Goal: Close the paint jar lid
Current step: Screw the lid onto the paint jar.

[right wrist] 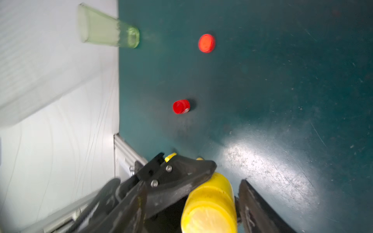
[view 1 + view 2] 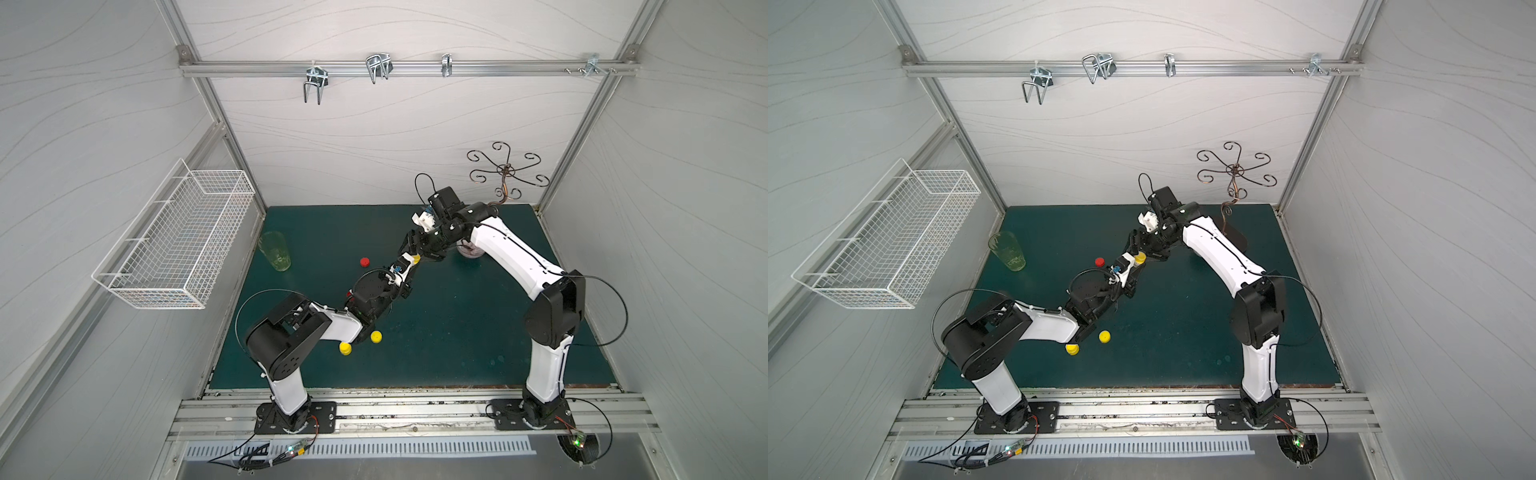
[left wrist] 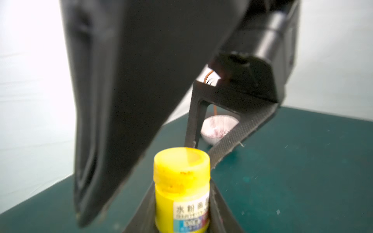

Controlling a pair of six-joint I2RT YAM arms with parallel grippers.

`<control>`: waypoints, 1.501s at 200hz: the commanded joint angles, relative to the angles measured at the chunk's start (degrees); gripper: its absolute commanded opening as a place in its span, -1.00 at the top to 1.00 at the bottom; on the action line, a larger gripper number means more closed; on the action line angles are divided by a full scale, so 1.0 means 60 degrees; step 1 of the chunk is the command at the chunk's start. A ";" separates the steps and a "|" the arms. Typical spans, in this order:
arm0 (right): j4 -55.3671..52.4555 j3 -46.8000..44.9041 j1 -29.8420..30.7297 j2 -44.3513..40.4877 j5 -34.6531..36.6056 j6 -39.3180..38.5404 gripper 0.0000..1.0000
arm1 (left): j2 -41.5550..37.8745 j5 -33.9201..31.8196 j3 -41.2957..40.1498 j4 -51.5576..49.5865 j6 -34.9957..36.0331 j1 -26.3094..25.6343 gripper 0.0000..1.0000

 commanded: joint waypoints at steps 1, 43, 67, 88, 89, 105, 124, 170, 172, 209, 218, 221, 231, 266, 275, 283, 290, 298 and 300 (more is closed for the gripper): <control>-0.0978 0.0406 -0.0357 -0.0500 -0.0935 -0.1693 -0.55 | -0.0274 0.1041 -0.0240 0.1344 -0.0553 0.0072 0.81; -0.2501 0.0980 -0.0583 -0.0367 -0.0953 -0.4052 -0.57 | -0.0453 0.2058 -0.0628 0.1344 -0.1268 0.0220 0.80; -0.2589 0.0450 -0.0707 -0.0638 -0.0687 -0.5640 -0.56 | -0.0730 0.3140 -0.0833 0.1333 -0.1946 0.0612 0.80; -0.1850 -0.0731 -0.0682 -0.1179 -0.0886 -0.7564 -0.54 | -0.1049 0.4005 -0.0938 0.1161 -0.2440 0.0913 0.79; -0.1791 -0.0796 -0.0682 -0.1216 -0.0914 -0.7771 -0.54 | -0.1055 0.4041 -0.0940 0.1143 -0.2435 0.0917 0.79; -0.1133 -0.1621 -0.0689 -0.1671 -0.1563 -0.8832 -0.54 | -0.1253 0.4276 -0.0956 0.0758 -0.2324 0.0922 0.79; -0.0802 -0.1801 -0.0683 -0.1754 -0.2017 -0.9206 -0.55 | -0.1383 0.4376 -0.0957 0.0468 -0.2284 0.0936 0.79; -0.1177 -0.0990 -0.0479 -0.1203 -0.1882 -0.9168 -0.52 | -0.1199 0.4545 -0.0831 0.0568 -0.2323 0.0936 0.78; -0.1212 -0.0951 -0.0461 -0.1197 -0.1883 -0.9175 -0.52 | -0.1205 0.4538 -0.0826 0.0579 -0.2319 0.0936 0.78; -0.1305 -0.0884 -0.0286 -0.1038 -0.1757 -0.9154 -0.44 | -0.1201 0.4495 -0.0824 0.0553 -0.2284 0.0936 0.78; -0.1319 -0.0860 -0.0223 -0.0987 -0.1733 -0.9113 -0.42 | -0.1196 0.4495 -0.0824 0.0533 -0.2275 0.0936 0.79; -0.1343 -0.0831 -0.0206 -0.0954 -0.1747 -0.9110 -0.42 | -0.1204 0.4499 -0.0824 0.0525 -0.2269 0.0936 0.79; -0.1420 -0.0769 -0.0128 -0.0862 -0.1754 -0.9108 -0.39 | -0.1179 0.4487 -0.0823 0.0542 -0.2283 0.0936 0.78; -0.1510 -0.0579 -0.0040 -0.0574 -0.1610 -0.8969 -0.22 | -0.1167 0.4458 -0.0824 0.0538 -0.2266 0.0936 0.79; -0.1512 -0.0546 -0.0031 -0.0550 -0.1588 -0.8935 -0.12 | -0.1178 0.4458 -0.0809 0.0524 -0.2268 0.0936 0.79; -0.1477 -0.0531 -0.0039 -0.0528 -0.1599 -0.8856 -0.03 | -0.1157 0.4457 -0.0809 0.0509 -0.2254 0.0936 0.79; -0.1475 -0.0500 -0.0042 -0.0528 -0.1598 -0.8804 0.04 | -0.1165 0.4457 -0.0809 0.0509 -0.2243 0.0936 0.79; -0.1492 -0.0454 -0.0042 -0.0508 -0.1575 -0.8774 0.07 | -0.1171 0.4434 -0.0809 0.0494 -0.2222 0.0936 0.79; -0.1496 -0.0440 -0.0033 -0.0506 -0.1572 -0.8766 0.08 | -0.1173 0.4437 -0.0809 0.0487 -0.2213 0.0936 0.78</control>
